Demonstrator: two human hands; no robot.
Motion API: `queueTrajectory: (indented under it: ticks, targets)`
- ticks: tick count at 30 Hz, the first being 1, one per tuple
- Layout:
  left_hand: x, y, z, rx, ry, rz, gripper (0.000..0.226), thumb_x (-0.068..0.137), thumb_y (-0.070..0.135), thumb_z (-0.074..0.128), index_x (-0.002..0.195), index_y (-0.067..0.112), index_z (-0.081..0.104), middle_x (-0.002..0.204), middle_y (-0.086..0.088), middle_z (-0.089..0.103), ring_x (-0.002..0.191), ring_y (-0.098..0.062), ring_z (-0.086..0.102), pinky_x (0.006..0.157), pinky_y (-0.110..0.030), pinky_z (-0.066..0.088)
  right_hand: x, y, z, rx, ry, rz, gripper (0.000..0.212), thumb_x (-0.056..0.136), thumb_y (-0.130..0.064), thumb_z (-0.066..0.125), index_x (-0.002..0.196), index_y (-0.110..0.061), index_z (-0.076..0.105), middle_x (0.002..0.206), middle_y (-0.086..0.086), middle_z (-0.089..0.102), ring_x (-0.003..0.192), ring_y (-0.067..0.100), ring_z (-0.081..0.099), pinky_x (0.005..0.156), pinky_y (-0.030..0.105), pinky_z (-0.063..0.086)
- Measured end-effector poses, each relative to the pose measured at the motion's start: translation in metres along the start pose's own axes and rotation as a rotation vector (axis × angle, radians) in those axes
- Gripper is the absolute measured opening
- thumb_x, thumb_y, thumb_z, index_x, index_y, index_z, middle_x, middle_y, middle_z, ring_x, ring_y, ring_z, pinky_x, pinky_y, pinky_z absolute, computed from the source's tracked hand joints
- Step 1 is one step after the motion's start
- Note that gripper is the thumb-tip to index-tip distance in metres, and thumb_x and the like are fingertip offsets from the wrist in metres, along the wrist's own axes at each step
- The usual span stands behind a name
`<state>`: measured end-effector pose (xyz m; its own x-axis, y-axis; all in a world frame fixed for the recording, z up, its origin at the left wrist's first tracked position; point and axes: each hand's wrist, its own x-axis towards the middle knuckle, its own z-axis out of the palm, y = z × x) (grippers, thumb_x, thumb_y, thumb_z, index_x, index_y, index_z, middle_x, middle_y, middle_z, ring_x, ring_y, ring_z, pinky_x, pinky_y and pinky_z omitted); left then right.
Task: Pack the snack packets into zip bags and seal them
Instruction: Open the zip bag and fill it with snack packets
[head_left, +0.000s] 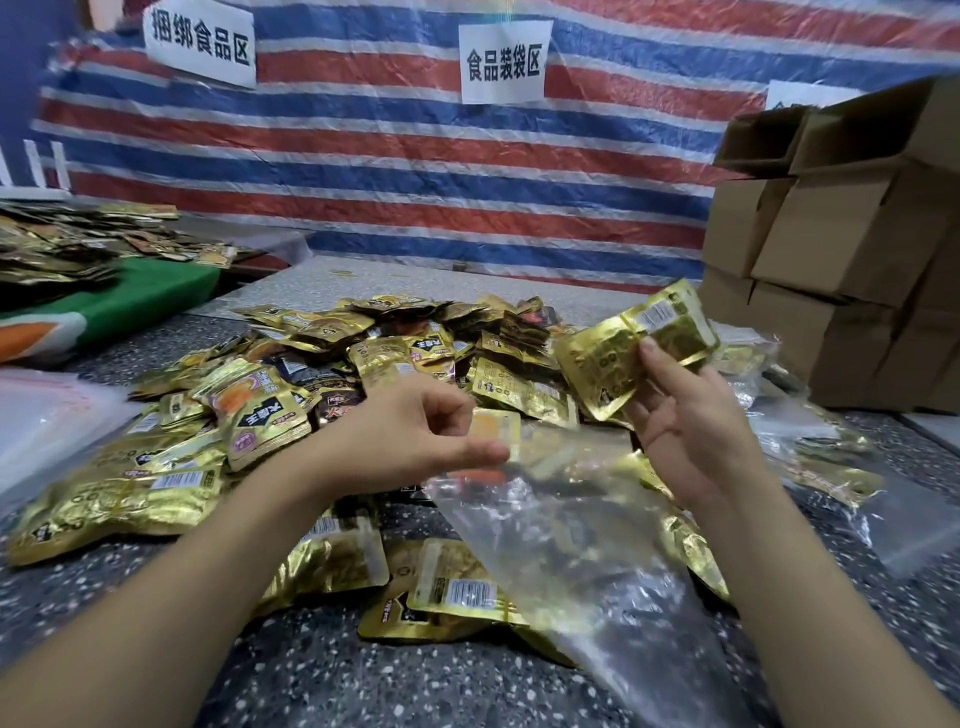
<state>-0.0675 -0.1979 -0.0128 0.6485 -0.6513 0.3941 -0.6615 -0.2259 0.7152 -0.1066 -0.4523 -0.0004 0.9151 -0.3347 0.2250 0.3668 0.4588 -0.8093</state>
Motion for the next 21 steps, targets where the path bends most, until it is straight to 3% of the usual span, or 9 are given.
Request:
queueTrajectory:
  ticks: [5, 13, 18, 21]
  targets:
    - [0.0, 0.005, 0.009, 0.008, -0.063, 0.053, 0.059, 0.072, 0.053, 0.078, 0.059, 0.008, 0.043, 0.055, 0.004, 0.036, 0.05, -0.009, 0.032, 0.048, -0.016, 0.026, -0.007, -0.002, 0.006, -0.117, -0.154, 0.045, 0.046, 0.077, -0.017, 0.07, 0.119, -0.005, 0.056, 0.101, 0.009, 0.076, 0.093, 0.022, 0.074, 0.073, 0.031, 0.06]
    - [-0.002, 0.008, 0.003, -0.001, 0.054, 0.031, 0.06, 0.066, 0.058, 0.071, 0.067, 0.002, 0.05, 0.059, -0.001, 0.046, 0.052, -0.008, 0.039, 0.046, -0.014, 0.032, -0.011, -0.003, 0.002, -0.461, -0.349, 0.047, 0.044, 0.075, -0.013, 0.074, 0.117, -0.007, 0.062, 0.108, 0.009, 0.075, 0.102, 0.025, 0.072, 0.081, 0.03, 0.059]
    - [-0.002, 0.008, 0.0, -0.002, 0.117, -0.003, 0.045, 0.075, 0.053, 0.066, 0.069, 0.01, 0.055, 0.058, 0.007, 0.049, 0.052, -0.005, 0.043, 0.048, -0.014, 0.036, -0.014, -0.009, 0.001, -0.563, -0.503, 0.059, 0.036, 0.08, -0.022, 0.077, 0.112, -0.008, 0.069, 0.109, 0.011, 0.074, 0.103, 0.025, 0.07, 0.085, 0.03, 0.056]
    - [0.0, 0.01, -0.001, -0.025, 0.131, -0.016, 0.032, 0.08, 0.045, 0.062, 0.071, 0.015, 0.058, 0.059, 0.002, 0.056, 0.052, -0.007, 0.052, 0.05, -0.016, 0.039, -0.017, -0.012, 0.002, -0.717, -0.625, 0.108, 0.032, 0.082, -0.023, 0.074, 0.112, -0.014, 0.071, 0.111, 0.007, 0.074, 0.105, 0.022, 0.07, 0.085, 0.026, 0.054]
